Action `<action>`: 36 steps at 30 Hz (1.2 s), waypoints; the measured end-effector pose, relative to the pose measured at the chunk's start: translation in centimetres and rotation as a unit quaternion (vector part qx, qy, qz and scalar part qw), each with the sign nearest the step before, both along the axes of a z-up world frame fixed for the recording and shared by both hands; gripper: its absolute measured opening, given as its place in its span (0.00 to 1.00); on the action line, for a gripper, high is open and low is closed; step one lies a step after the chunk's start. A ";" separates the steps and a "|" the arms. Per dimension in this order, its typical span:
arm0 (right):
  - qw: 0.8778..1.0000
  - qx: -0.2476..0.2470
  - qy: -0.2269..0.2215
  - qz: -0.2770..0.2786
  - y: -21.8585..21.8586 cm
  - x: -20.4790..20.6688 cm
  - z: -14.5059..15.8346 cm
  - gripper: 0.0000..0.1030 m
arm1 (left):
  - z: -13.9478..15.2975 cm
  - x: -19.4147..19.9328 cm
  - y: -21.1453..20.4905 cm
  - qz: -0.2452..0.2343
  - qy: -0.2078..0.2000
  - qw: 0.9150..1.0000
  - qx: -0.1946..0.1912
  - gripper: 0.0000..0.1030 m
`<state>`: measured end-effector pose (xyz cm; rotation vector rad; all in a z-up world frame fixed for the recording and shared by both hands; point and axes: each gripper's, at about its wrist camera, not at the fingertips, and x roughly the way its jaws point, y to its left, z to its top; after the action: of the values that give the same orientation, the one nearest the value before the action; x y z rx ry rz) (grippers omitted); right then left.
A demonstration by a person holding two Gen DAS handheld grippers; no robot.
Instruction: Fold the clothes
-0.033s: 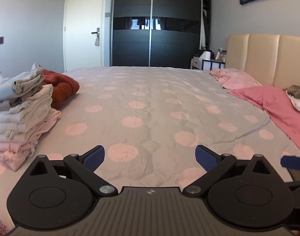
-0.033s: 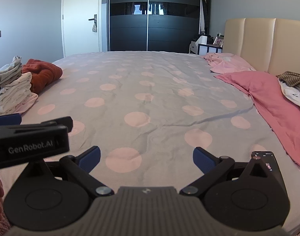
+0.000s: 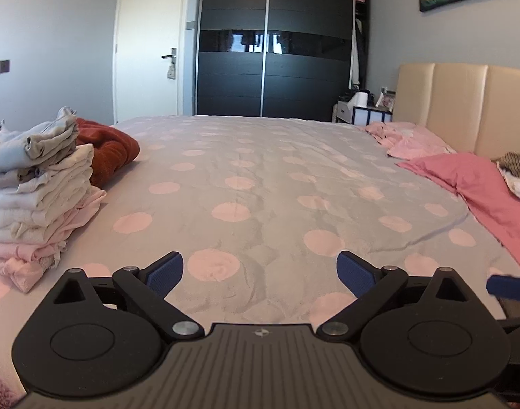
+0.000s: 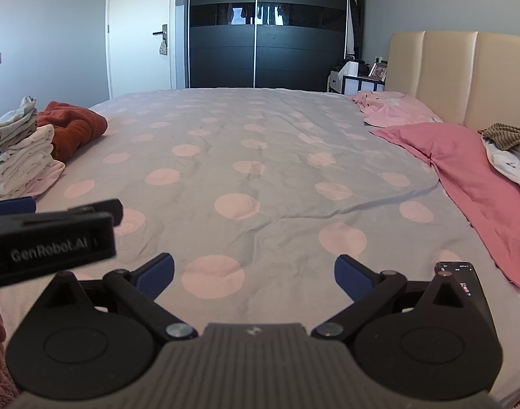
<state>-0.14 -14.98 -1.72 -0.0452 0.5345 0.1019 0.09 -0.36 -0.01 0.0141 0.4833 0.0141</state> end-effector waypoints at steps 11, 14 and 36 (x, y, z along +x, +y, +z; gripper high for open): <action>1.000 -0.006 -0.009 -0.013 -0.3 -0.2 0.2 0.98 | 0.4 -0.6 0.5 0.000 -0.024 0.999 -0.028 0.95; 1.000 -0.004 -0.013 -0.017 -0.3 0.0 0.1 0.98 | 0.3 -0.6 0.8 -0.002 -0.028 0.999 -0.040 0.95; 0.999 -0.014 -0.041 -0.014 -0.1 -0.6 0.4 0.98 | 0.3 -0.8 0.6 -0.003 -0.028 0.999 -0.017 0.95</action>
<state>-0.76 -15.13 -1.34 -0.0683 0.4535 0.0651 -0.67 0.24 0.32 -0.0175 0.4271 0.0005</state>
